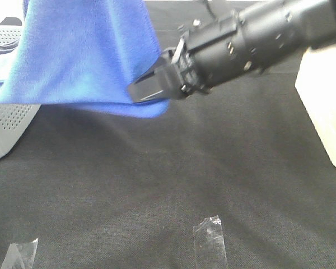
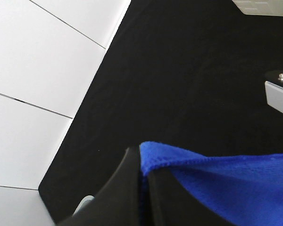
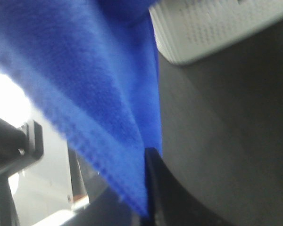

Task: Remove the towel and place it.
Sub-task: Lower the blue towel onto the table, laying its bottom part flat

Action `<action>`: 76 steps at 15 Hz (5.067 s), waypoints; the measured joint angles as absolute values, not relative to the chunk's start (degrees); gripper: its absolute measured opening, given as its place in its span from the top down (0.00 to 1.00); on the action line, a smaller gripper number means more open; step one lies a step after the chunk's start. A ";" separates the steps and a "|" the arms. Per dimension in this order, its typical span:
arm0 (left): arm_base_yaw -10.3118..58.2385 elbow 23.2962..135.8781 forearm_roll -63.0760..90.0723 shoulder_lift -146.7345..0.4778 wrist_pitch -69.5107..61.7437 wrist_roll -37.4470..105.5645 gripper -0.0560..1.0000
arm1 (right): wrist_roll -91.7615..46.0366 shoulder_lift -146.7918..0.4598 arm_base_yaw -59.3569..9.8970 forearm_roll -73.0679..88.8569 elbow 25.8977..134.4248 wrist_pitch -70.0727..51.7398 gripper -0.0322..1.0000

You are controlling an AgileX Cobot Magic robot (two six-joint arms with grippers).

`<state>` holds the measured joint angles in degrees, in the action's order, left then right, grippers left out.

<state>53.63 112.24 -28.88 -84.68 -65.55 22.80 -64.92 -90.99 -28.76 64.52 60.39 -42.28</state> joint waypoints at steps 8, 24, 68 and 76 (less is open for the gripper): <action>49.33 112.24 -34.61 -88.52 -59.24 14.32 0.95 | -10.94 -88.81 -28.76 7.05 91.56 -56.72 0.94; 21.43 112.24 -35.12 -107.66 19.60 8.08 0.95 | 2.52 -109.03 -28.71 -34.95 128.74 -32.77 0.94; 25.21 154.58 -7.10 -118.95 -69.79 0.52 0.95 | -4.01 -99.87 -18.79 8.08 121.81 -70.13 0.94; 25.73 110.07 0.46 -89.44 -69.56 -4.76 0.95 | -4.81 -80.10 -19.14 10.43 100.90 -69.73 0.94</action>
<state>25.73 110.07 0.46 -89.44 -69.56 -4.76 -4.81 -80.10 -19.14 10.43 100.90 -69.73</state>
